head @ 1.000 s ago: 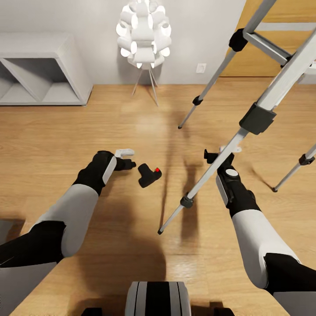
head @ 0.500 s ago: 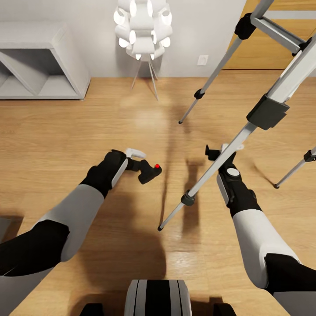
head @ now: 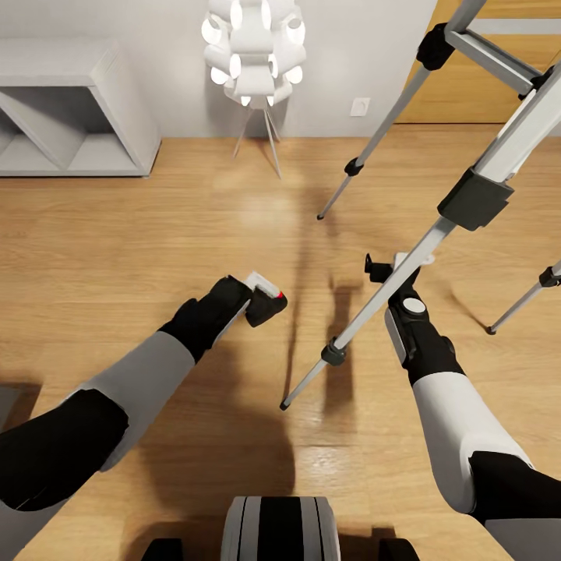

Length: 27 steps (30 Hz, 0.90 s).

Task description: Attach the digital camera to the camera tripod in the bedroom.

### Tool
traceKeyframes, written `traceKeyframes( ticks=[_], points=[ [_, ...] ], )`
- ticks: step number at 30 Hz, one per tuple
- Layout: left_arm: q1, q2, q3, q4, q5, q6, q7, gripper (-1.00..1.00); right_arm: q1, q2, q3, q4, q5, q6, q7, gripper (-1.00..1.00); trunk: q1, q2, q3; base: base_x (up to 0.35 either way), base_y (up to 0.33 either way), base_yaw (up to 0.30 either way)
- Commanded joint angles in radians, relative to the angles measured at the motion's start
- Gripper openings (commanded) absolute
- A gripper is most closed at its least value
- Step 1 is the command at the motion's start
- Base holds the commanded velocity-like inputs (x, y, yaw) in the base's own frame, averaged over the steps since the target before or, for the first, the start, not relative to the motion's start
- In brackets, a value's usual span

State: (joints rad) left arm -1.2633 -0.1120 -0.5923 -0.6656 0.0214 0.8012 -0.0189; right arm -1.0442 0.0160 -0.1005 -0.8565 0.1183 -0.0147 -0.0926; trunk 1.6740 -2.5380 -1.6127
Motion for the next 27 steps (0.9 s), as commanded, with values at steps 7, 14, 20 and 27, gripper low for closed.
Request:
traceKeyframes(
  ticks=[7,14,20,27],
  points=[
    [-0.001,0.002,-0.056,-0.041,0.003,0.006,0.0,1.0,0.0,0.001,-0.003,0.0,0.01,-0.005,-0.001,1.0,0.0,0.0,-0.001,0.0,0.0,0.0],
    [-0.001,0.003,-0.059,-0.063,0.004,0.009,0.002,1.0,0.0,0.003,-0.003,-0.005,0.008,-0.007,0.0,1.0,0.0,0.0,-0.002,0.0,0.0,0.0],
    [-0.001,0.003,-0.06,-0.059,0.005,0.009,0.001,1.0,0.001,0.016,-0.002,-0.008,0.005,-0.081,0.0,1.0,0.0,0.0,-0.002,0.0,0.0,0.0],
    [-0.001,0.002,-0.061,-0.04,0.006,0.009,-0.02,1.0,0.001,0.037,0.002,-0.011,0.018,-0.163,-0.013,1.0,0.0,0.0,-0.002,0.0,0.0,0.0]
  ],
)
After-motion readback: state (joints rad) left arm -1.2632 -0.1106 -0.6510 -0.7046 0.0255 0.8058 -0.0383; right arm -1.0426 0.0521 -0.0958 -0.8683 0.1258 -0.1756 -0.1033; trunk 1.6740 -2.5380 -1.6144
